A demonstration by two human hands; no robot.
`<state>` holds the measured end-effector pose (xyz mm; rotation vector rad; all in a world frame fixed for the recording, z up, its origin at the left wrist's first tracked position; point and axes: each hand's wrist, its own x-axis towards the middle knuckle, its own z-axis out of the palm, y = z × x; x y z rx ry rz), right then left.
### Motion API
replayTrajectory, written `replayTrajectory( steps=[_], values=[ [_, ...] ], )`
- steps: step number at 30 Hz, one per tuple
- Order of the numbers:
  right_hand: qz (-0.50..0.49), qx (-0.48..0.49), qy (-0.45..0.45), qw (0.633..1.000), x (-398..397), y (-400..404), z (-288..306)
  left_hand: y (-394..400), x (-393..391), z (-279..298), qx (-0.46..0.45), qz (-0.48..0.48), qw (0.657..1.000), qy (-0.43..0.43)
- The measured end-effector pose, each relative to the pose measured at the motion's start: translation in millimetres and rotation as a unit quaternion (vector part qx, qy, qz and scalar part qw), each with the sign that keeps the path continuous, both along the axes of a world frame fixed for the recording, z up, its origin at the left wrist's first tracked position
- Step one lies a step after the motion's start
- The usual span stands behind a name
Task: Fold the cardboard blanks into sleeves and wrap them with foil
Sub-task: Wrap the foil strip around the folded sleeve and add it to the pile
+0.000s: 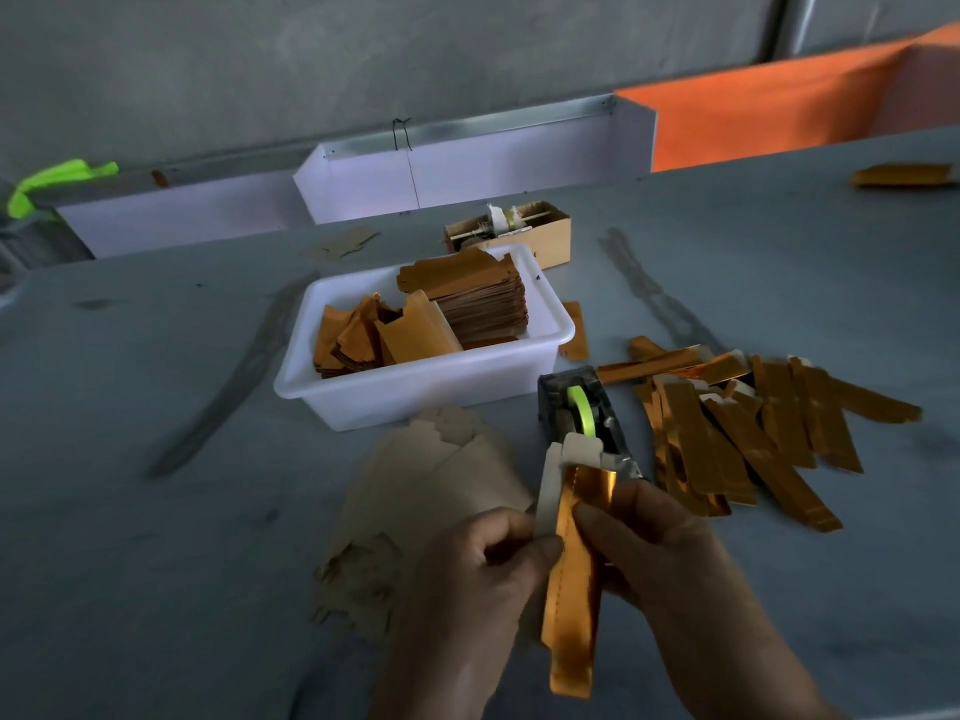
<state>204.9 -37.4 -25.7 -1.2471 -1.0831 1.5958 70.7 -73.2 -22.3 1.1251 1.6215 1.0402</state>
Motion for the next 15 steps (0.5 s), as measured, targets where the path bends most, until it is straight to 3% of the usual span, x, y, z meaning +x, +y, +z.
replayTrajectory(
  steps=[4, 8, 10, 14, 15],
  values=[
    [-0.026, 0.007, 0.005, 1.000, -3.6, -1.2, -1.2, -0.9, 8.3, -2.0, 0.072, 0.098, 0.985, 0.122],
    [-0.035, -0.002, 0.022, 0.999, -4.9, -1.7, -0.1, -4.9, 20.4, 4.9, 0.125, 0.099, 0.948, 0.276],
    [-0.033, -0.002, 0.031, 0.999, -4.3, -1.3, 1.9, -5.5, 25.9, 8.7, 0.117, 0.049, 0.906, 0.403],
    [-0.028, 0.007, 0.022, 0.999, -4.4, -0.7, 1.6, -6.9, 45.6, 5.0, 0.142, 0.013, 0.809, 0.570],
    [-0.028, 0.007, 0.019, 0.999, -4.3, -0.8, 1.0, -6.5, 48.1, 4.3, 0.127, -0.007, 0.811, 0.571]
  ],
)
